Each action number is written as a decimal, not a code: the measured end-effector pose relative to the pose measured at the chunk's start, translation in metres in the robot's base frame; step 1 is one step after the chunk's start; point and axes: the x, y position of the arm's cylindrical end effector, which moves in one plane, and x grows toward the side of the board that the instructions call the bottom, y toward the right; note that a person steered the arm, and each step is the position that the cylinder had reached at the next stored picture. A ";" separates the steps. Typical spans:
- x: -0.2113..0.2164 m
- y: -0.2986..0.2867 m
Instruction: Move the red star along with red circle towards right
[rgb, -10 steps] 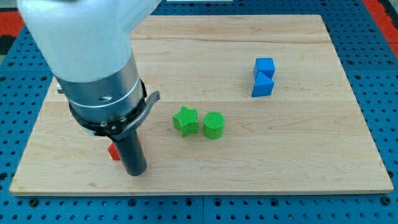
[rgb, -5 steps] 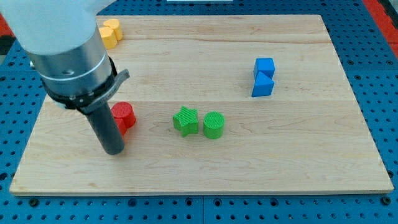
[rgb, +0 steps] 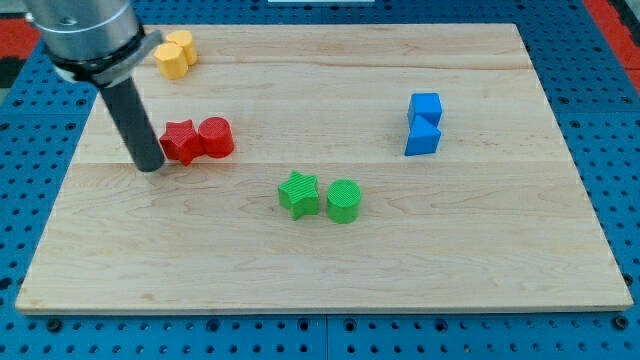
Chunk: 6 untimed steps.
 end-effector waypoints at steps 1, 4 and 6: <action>-0.007 -0.038; -0.013 0.041; -0.033 0.045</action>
